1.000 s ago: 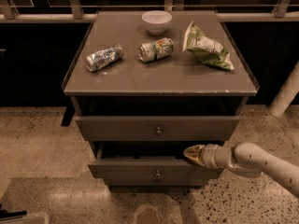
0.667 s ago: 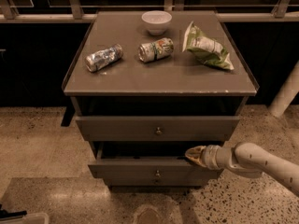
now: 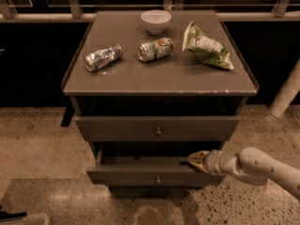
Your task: Open middle drawer
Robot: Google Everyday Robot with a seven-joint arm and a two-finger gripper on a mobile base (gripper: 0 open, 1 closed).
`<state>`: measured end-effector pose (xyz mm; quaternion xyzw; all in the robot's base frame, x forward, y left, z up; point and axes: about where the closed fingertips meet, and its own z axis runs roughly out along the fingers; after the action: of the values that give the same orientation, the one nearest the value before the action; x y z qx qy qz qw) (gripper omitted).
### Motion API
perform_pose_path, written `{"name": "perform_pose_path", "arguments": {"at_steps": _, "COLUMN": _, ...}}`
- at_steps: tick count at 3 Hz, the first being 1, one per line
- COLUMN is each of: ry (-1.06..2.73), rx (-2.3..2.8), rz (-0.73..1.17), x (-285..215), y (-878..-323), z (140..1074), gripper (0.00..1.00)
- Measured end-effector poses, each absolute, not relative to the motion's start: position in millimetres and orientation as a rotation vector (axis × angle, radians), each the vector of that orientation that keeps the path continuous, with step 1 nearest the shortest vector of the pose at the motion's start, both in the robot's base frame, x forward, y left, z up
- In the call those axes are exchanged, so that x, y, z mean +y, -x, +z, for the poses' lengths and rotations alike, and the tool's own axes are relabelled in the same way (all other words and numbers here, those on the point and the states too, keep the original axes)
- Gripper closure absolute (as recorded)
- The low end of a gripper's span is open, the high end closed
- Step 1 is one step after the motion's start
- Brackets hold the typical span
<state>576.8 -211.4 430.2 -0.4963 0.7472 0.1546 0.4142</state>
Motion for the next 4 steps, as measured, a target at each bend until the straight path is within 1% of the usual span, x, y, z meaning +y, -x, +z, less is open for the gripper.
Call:
{"name": "perform_pose_path", "arguments": {"at_steps": 2, "ry": 1.134, "rx": 1.894, "rz": 0.514, "x": -208.1, "y": -505.1, "z": 439.2, "gripper": 1.00}}
{"name": "perform_pose_path", "arguments": {"at_steps": 3, "ry": 1.099, "rx": 1.888, "rz": 0.565, "x": -204.0, "y": -484.3, "z": 444.9, "gripper": 1.00}}
{"name": "perform_pose_path", "arguments": {"at_steps": 4, "ry": 1.026, "rx": 1.843, "rz": 0.595, "x": -204.8, "y": -477.7, "z": 449.5, "gripper": 1.00}}
